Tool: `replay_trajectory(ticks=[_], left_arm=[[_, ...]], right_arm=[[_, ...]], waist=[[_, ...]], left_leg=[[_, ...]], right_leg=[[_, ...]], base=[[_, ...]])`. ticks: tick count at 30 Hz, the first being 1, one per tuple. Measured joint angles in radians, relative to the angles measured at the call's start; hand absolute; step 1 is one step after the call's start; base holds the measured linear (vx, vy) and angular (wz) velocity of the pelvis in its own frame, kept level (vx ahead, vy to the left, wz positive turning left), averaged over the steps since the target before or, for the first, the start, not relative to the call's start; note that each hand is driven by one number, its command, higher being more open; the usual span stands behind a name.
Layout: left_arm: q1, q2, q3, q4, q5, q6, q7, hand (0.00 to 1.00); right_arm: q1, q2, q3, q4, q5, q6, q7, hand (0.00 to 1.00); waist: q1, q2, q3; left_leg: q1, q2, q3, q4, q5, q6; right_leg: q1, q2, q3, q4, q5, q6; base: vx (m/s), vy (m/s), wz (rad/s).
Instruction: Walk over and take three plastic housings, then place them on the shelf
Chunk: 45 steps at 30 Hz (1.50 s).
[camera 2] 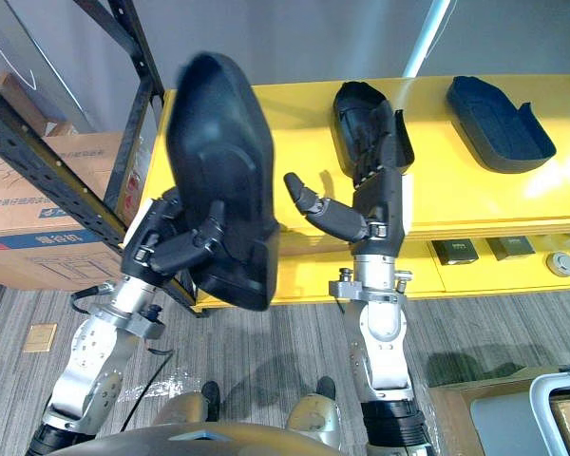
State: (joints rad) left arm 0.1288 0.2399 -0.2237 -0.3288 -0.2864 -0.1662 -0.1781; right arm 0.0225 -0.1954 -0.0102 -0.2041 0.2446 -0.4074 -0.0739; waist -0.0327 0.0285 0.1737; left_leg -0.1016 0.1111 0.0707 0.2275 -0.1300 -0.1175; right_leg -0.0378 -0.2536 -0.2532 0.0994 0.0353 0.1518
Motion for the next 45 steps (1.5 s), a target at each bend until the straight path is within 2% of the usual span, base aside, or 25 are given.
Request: replay_trajectory(ticks=[4,9,12,14,18,24,33,37,41,44,45], left_arm=[[-0.090,0.009,0.017,0.016,0.047,0.040,0.117,0.00],[-0.179,0.015,0.118,0.026,0.044,0.096,0.258,0.00],[-0.281,0.025,0.165,0.126,0.043,0.127,0.327,0.00],[-0.382,0.065,0.177,0.233,0.022,0.154,0.369,0.00],[-0.503,0.111,0.186,0.373,-0.036,0.177,0.407,0.00],[-0.640,0.140,0.185,0.488,-0.174,0.241,0.434,0.00],[-0.683,0.140,0.195,0.561,-0.256,0.254,0.511,0.00],[-0.697,0.140,0.213,0.574,-0.253,0.264,0.539,0.00],[-0.762,0.140,0.227,0.599,-0.211,0.277,0.559,0.00],[-0.796,0.140,0.230,0.605,-0.194,0.276,0.569,0.00],[-0.809,0.140,0.230,0.609,-0.176,0.274,0.572,1.00]], right_arm=[[0.004,-0.039,-0.011,-0.010,0.001,0.051,0.025,1.00],[0.014,-0.038,-0.010,-0.010,0.011,0.098,0.068,1.00],[0.013,-0.038,-0.013,-0.010,0.057,0.097,0.097,1.00],[0.008,-0.038,-0.012,-0.009,0.058,0.097,0.121,1.00],[-0.003,-0.041,0.014,-0.007,0.150,0.098,0.179,1.00],[-0.047,-0.057,0.116,0.002,0.164,0.121,0.252,1.00],[-0.079,-0.076,0.175,0.012,0.165,0.166,0.264,1.00],[-0.081,-0.076,0.180,0.012,0.165,0.181,0.258,1.00],[-0.115,-0.076,0.206,0.012,0.165,0.186,0.242,1.00],[-0.133,-0.076,0.219,0.011,0.165,0.187,0.236,1.00],[-0.148,-0.076,0.219,0.011,0.165,0.187,0.233,1.00]], waist=[[-0.005,0.001,0.000],[-0.021,0.000,0.002],[-0.029,0.006,0.010],[-0.038,0.011,0.022],[-0.059,0.017,0.046],[-0.084,0.036,0.087],[-0.092,0.036,0.135],[-0.101,0.036,0.160],[-0.104,0.034,0.199],[-0.103,0.031,0.206],[-0.104,0.027,0.221]], left_leg=[[0.044,0.006,0.022,-0.083,0.038,-0.005],[0.063,0.004,0.069,-0.120,0.054,-0.003],[0.078,0.004,0.089,-0.142,0.063,-0.005],[0.076,0.003,0.102,-0.161,0.077,-0.004],[0.080,0.002,0.118,-0.183,0.097,-0.007],[0.108,-0.002,0.120,-0.219,0.120,-0.008],[0.083,0.002,0.106,-0.236,0.150,-0.014],[0.072,0.002,0.102,-0.235,0.158,-0.014],[0.055,0.002,0.101,-0.229,0.164,-0.014],[0.035,0.003,0.103,-0.226,0.173,-0.013],[0.037,0.003,0.103,-0.221,0.173,-0.013]], right_leg=[[-0.011,0.009,0.022,0.008,-0.005,-0.009],[-0.047,0.011,0.073,0.026,-0.006,-0.010],[-0.060,0.013,0.096,0.032,-0.006,-0.010],[-0.083,0.015,0.111,0.040,-0.006,-0.010],[-0.112,0.018,0.131,0.056,-0.006,-0.011],[-0.121,0.020,0.149,0.078,-0.014,-0.017],[-0.190,0.020,0.152,0.171,-0.061,-0.026],[-0.207,0.020,0.154,0.187,-0.062,-0.027],[-0.227,0.020,0.162,0.208,-0.068,-0.028],[-0.260,0.020,0.171,0.228,-0.070,-0.029],[-0.260,0.020,0.174,0.237,-0.073,-0.031]], base=[[-0.02,-0.047,-0.14],[-0.02,0.006,-0.23],[-0.02,0.003,-0.18],[-0.02,-0.002,-0.11],[0.01,-0.008,-0.11],[0.01,-0.003,-0.04],[-0.03,-0.031,0.05],[-0.02,-0.016,0.02],[-0.06,-0.018,0.00],[-0.03,-0.016,0.01],[0.00,0.000,0.00]])
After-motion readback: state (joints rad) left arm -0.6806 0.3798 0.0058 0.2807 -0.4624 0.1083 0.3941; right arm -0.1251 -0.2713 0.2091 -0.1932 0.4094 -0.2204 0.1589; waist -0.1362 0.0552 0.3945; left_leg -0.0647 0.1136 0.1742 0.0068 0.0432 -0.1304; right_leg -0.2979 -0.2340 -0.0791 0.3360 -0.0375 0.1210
